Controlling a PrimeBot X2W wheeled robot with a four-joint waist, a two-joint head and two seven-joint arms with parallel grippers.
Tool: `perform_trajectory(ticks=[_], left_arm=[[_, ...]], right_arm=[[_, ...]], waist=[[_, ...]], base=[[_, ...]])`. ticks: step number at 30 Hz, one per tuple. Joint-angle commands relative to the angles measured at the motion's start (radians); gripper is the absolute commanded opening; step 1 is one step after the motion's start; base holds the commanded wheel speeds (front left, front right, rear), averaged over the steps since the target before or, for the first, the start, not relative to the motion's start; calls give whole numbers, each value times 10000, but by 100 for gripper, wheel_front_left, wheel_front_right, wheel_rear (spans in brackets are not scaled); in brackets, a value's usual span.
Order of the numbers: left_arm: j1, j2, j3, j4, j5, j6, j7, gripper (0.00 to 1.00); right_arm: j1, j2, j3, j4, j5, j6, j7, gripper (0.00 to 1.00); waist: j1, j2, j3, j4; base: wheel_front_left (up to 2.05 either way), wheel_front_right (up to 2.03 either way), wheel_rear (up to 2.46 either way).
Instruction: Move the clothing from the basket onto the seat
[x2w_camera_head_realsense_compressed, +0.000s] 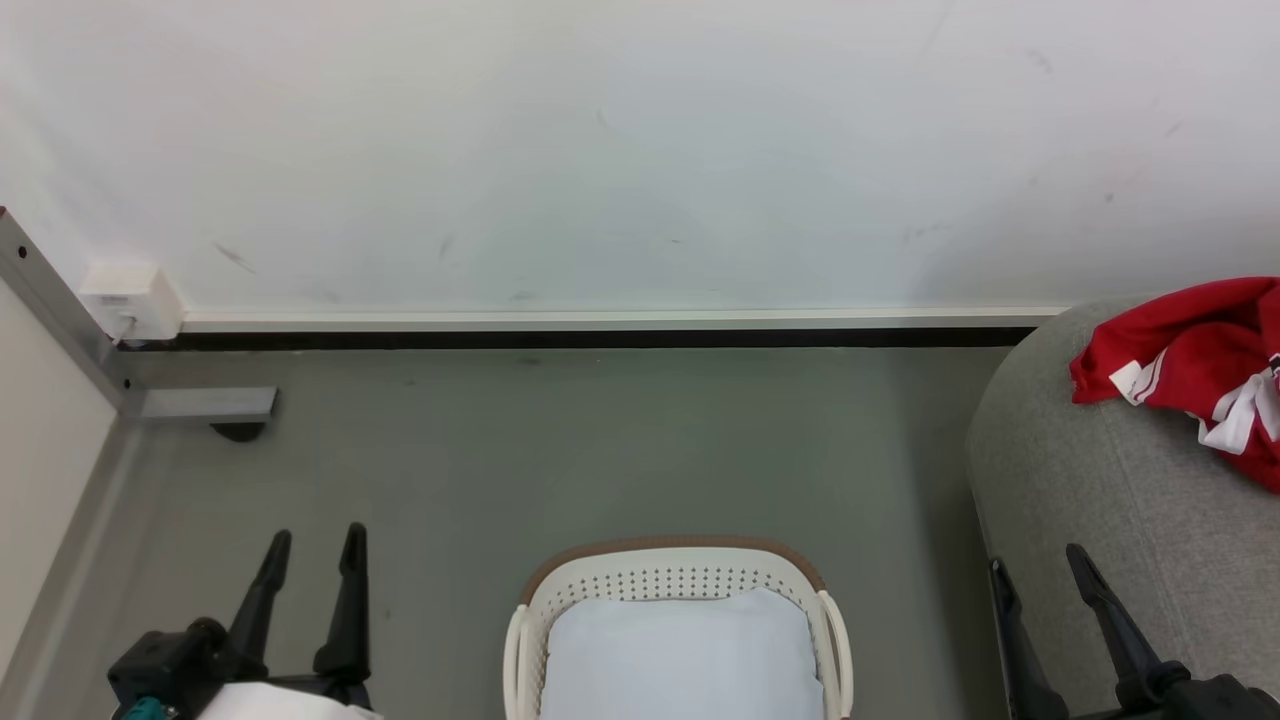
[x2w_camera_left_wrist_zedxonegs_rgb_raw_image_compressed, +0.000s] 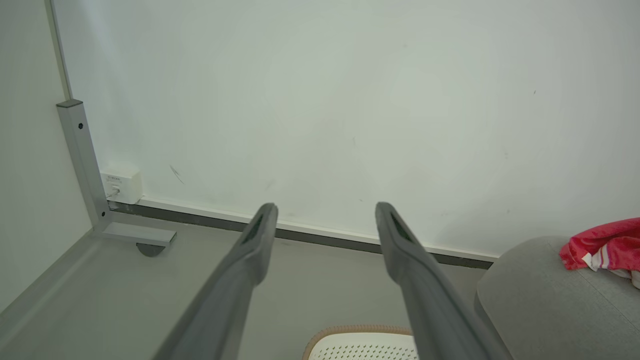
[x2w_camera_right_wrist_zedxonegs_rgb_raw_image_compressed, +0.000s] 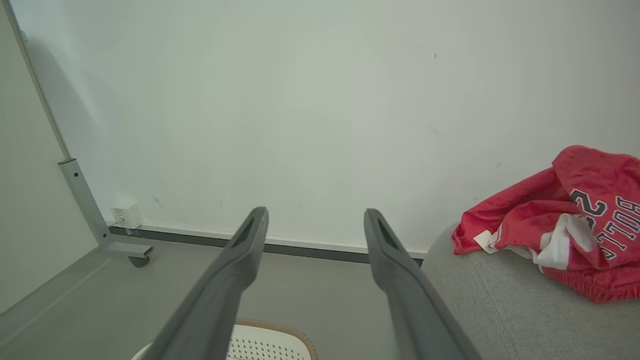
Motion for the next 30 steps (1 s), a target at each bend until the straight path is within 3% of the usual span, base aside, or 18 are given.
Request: perform_trajectory(ticks=[1,9,30], left_arm=[[137,-151,176,89,276,-161,-7,100],[-132,-622,682,394,1053,-603,-6,100],[-142,-729,852,444,1082,-693,-8,100]], right_arm=[[-55,5,-8,208,-33,-25,-96,100],[-529,127,-23,747,50,-25,-157,100],[-575,276,206,833,233,-25,-163,100]], waist=[[1,0,-27,-28],[1,0,-66,-90],[1,0,-59,-201]], base=[[0,0,0],[0,0,0],[0,0,0]])
